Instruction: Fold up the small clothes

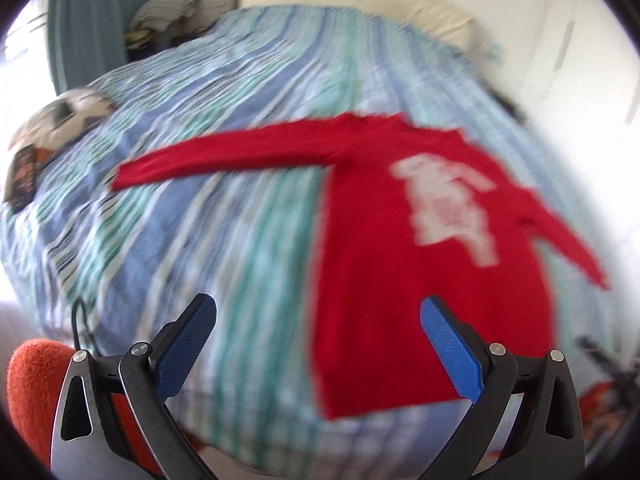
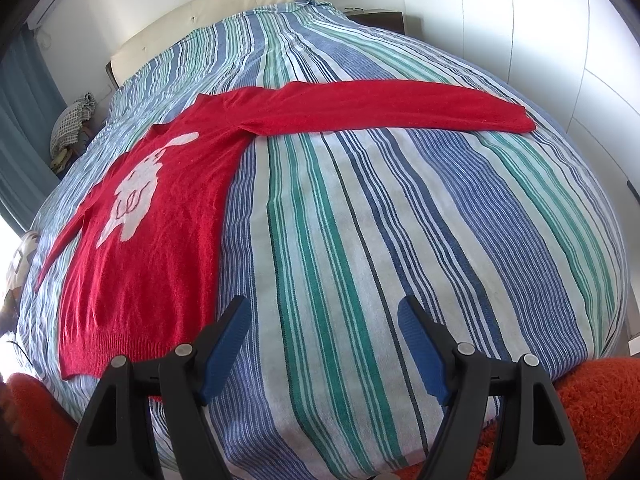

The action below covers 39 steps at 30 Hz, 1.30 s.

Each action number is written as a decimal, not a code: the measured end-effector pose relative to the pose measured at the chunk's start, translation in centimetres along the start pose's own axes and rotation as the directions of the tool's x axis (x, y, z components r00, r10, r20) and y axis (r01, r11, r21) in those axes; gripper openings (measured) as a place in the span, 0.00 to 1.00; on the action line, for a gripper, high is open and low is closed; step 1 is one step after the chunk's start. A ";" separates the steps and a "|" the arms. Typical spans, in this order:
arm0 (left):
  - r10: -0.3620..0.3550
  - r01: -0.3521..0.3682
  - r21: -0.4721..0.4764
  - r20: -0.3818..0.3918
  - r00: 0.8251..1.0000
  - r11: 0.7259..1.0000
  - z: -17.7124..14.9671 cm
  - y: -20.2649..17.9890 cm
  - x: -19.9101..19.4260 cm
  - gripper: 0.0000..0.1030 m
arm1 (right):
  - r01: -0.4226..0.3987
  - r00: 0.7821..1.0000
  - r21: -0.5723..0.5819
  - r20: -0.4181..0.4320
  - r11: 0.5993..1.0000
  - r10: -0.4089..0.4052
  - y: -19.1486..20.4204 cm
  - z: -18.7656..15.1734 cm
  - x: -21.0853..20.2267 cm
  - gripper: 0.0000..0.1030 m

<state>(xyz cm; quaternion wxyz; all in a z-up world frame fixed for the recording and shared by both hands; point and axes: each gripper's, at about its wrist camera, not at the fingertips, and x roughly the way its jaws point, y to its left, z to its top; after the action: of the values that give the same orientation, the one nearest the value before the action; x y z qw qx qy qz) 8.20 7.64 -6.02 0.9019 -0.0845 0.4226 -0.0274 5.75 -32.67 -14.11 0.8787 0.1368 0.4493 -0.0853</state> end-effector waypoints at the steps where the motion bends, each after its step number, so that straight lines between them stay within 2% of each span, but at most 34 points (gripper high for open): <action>1: -0.072 0.072 0.016 0.023 0.997 0.997 0.6 -1.8 -1.9 0.99 | 0.001 1.000 -0.002 -0.001 1.000 -0.001 0.0 0.0 0.1 0.73; 4: -0.256 0.252 0.068 0.061 0.965 0.965 2.1 -6.2 -6.7 0.99 | 0.000 1.000 -0.010 -0.005 1.000 0.000 0.3 0.1 0.2 0.73; 7: -0.427 0.420 0.101 0.076 0.901 0.902 4.0 -9.2 -11.5 0.99 | -0.003 1.000 -0.014 -0.002 1.000 0.003 0.3 0.1 0.2 0.73; 9: -0.497 0.490 0.089 0.109 0.861 0.867 5.3 -9.7 -13.9 0.99 | -0.005 1.000 -0.005 0.002 1.000 0.005 0.1 0.1 0.1 0.73; 11: -0.521 0.519 0.055 0.145 0.841 0.853 6.3 -9.2 -15.5 1.00 | -0.008 1.000 0.009 0.005 1.000 0.008 -0.2 0.1 0.0 0.73; 12: -0.521 0.523 0.030 0.162 0.838 0.851 6.8 -8.9 -16.0 1.00 | -0.011 1.000 0.016 0.006 1.000 0.011 -0.3 0.1 0.0 0.73; 13: -0.515 0.523 0.000 0.179 0.838 0.852 7.2 -8.3 -16.3 1.00 | -0.013 1.000 0.022 0.007 1.000 0.013 -0.4 0.1 -0.1 0.73; 15: -0.478 0.499 -0.057 0.209 0.853 0.865 7.6 -6.9 -16.2 1.00 | -0.016 1.000 0.025 0.008 1.000 0.016 -0.5 0.2 -0.1 0.73; 18: -0.388 0.414 -0.098 0.206 0.898 0.905 7.6 -5.5 -14.4 1.00 | -0.018 1.000 0.014 0.006 1.000 0.018 -0.3 0.2 -0.1 0.73; 21: -0.252 0.276 -0.145 0.165 0.954 0.950 6.9 -3.3 -11.3 1.00 | -0.017 1.000 0.004 0.005 1.000 0.017 -0.1 0.1 -0.1 0.73; 22: -0.207 0.230 -0.164 0.149 0.967 0.959 6.7 -2.5 -10.3 1.00 | -0.016 1.000 0.004 0.005 1.000 0.016 -0.1 0.1 -0.1 0.73; 25: -0.119 0.138 -0.198 0.104 0.987 0.970 6.0 -0.6 -8.0 1.00 | -0.013 1.000 0.012 0.006 1.000 0.013 -0.1 0.1 -0.1 0.73; 28: -0.013 0.028 -0.201 0.071 0.997 0.979 5.7 0.8 -6.4 1.00 | -0.009 1.000 0.013 0.004 1.000 0.009 -0.1 0.1 0.0 0.73; 32: 0.084 -0.073 -0.175 0.055 0.995 0.982 5.5 1.5 -5.8 1.00 | -0.005 1.000 -0.001 0.001 1.000 0.005 0.2 0.1 0.1 0.73; 39: 0.101 -0.093 -0.177 0.038 0.994 0.980 5.3 2.0 -5.7 1.00 | -0.005 1.000 -0.001 0.005 1.000 0.005 0.2 0.1 0.1 0.73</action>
<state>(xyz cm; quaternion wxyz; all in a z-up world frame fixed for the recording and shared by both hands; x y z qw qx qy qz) 8.59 10.95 1.29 0.9008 -0.1435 0.4059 0.0559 5.91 -32.53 -14.06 0.8802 0.1372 0.4466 -0.0831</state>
